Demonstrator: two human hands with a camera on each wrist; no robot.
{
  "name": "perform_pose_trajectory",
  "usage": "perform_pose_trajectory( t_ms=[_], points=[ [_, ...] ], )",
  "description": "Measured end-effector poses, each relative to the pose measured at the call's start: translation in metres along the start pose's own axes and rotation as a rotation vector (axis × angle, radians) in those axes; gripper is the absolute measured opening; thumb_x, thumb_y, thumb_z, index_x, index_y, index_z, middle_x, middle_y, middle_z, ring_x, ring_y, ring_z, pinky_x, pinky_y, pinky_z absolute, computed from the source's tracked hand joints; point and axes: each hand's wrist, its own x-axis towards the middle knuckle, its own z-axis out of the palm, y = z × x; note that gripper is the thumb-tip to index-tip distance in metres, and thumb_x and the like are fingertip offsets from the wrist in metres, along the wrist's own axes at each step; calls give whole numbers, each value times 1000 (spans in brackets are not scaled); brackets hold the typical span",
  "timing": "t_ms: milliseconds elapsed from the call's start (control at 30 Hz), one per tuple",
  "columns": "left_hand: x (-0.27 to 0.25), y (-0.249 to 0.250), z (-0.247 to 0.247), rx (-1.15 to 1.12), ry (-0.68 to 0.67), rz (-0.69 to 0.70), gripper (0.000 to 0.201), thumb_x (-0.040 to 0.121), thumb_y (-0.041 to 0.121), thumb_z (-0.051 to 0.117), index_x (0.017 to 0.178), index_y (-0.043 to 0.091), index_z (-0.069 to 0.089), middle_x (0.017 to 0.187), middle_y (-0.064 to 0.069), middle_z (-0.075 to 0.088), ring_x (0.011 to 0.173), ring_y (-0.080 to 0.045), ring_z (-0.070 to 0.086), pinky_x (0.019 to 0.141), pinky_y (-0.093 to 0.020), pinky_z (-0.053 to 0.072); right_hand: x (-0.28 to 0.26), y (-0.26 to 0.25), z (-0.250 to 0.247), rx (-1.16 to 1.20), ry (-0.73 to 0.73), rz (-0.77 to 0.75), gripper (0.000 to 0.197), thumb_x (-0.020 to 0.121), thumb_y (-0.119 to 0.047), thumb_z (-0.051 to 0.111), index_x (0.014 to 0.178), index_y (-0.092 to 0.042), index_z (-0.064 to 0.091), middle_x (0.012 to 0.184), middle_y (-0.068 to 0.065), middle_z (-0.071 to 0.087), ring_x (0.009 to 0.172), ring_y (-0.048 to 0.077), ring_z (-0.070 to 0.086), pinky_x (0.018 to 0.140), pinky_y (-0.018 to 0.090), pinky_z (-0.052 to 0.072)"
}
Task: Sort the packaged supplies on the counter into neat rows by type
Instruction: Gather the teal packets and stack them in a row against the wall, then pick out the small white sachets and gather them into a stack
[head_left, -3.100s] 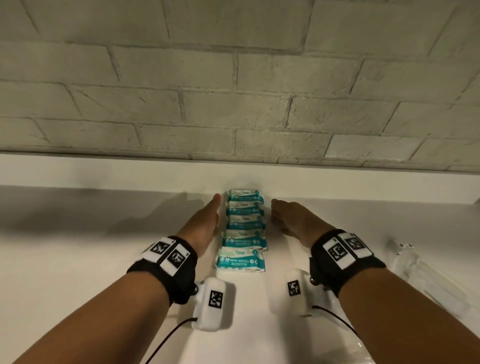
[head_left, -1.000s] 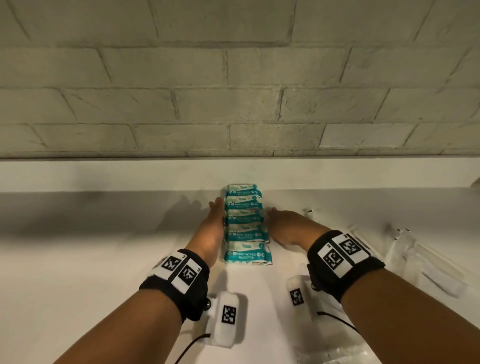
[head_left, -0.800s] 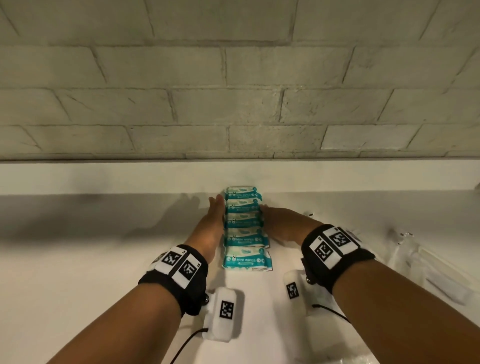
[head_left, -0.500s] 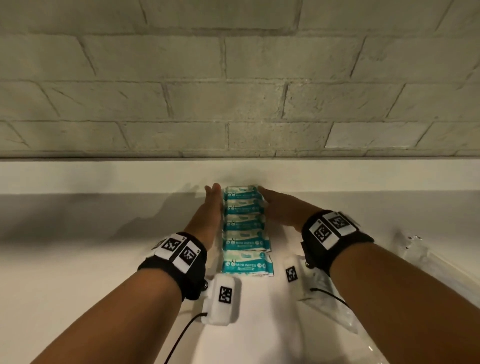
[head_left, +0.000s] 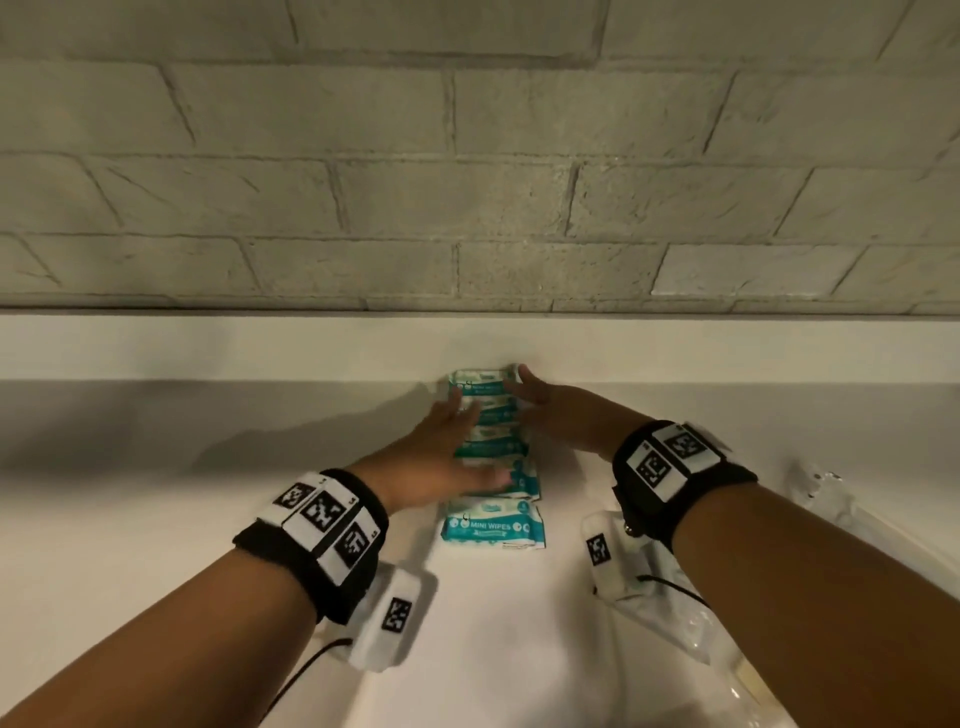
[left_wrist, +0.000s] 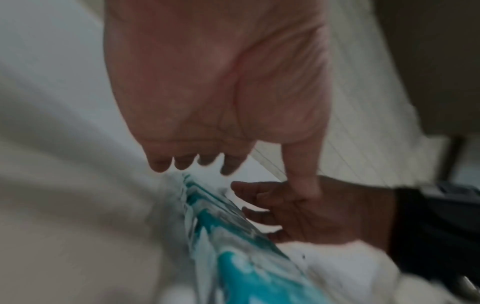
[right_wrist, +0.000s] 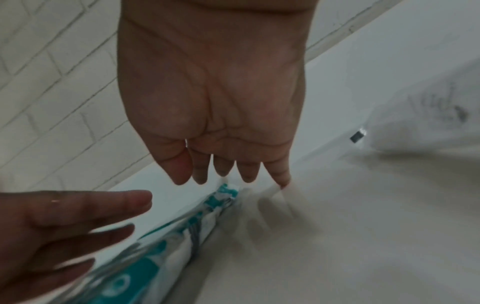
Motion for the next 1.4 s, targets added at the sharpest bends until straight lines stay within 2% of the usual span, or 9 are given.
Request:
perform_pose_trajectory(
  t_ms=[133,400,600,767,900,1000,1133,1267,1400],
  points=[
    [-12,7,16,572,-103,168,111,69,64,69,152,37,0,161,4,-11,148,-25,-14,119,-43,-2,-5,-5,3,-587,-133,-56,81,89,-57,51,153,-30,12,162,-4,-5,149,22,-5,121,48,4],
    [-12,13,31,694,-12,147,91,81,42,59,153,27,5,161,-14,6,149,-32,7,121,-39,11,-5,-13,6,-860,-161,-30,85,90,-63,43,154,-26,3,162,-3,-9,149,24,-2,116,60,4],
    [-16,17,31,671,-8,138,96,82,44,61,153,26,0,162,-12,-1,149,-31,1,120,-40,6,-9,-20,9,-834,-96,-36,85,87,-64,48,154,-28,10,162,-5,2,148,23,7,118,56,5],
    [-37,7,18,621,33,58,124,73,68,63,151,13,-16,160,-9,-18,148,-27,-14,121,-41,-2,-45,-15,-6,-496,145,-75,78,94,-44,52,154,-26,5,162,-3,3,149,17,4,121,43,5],
    [-64,10,17,509,260,97,96,89,49,56,153,13,-6,161,-6,-13,150,-24,-7,122,-37,1,-108,7,-37,-370,203,34,63,94,-41,55,149,-34,26,155,-7,31,138,17,38,107,27,29],
    [-79,30,39,466,412,249,72,93,35,54,153,18,18,162,-3,11,149,-21,16,120,-30,14,-163,39,-50,-393,214,132,60,92,-40,57,147,-32,34,152,-7,36,135,17,41,105,25,32],
    [-86,77,88,531,194,392,65,94,36,52,151,24,23,160,3,19,147,-15,17,116,-25,16,-231,78,-35,-484,117,271,63,91,-43,58,148,-32,33,156,-8,30,140,13,34,110,26,27],
    [-78,111,132,578,-43,258,77,91,48,54,154,26,14,163,0,6,150,-21,4,119,-33,10,-274,106,-2,-634,-92,236,70,92,-43,55,151,-39,17,160,-15,-1,148,7,2,120,33,8],
    [-85,128,161,564,-111,141,62,88,49,53,144,30,37,152,0,33,139,-24,34,114,-38,31,-310,131,-12,-712,-82,282,62,94,-38,52,150,-36,25,161,-11,8,148,10,8,120,34,12]
  ],
)
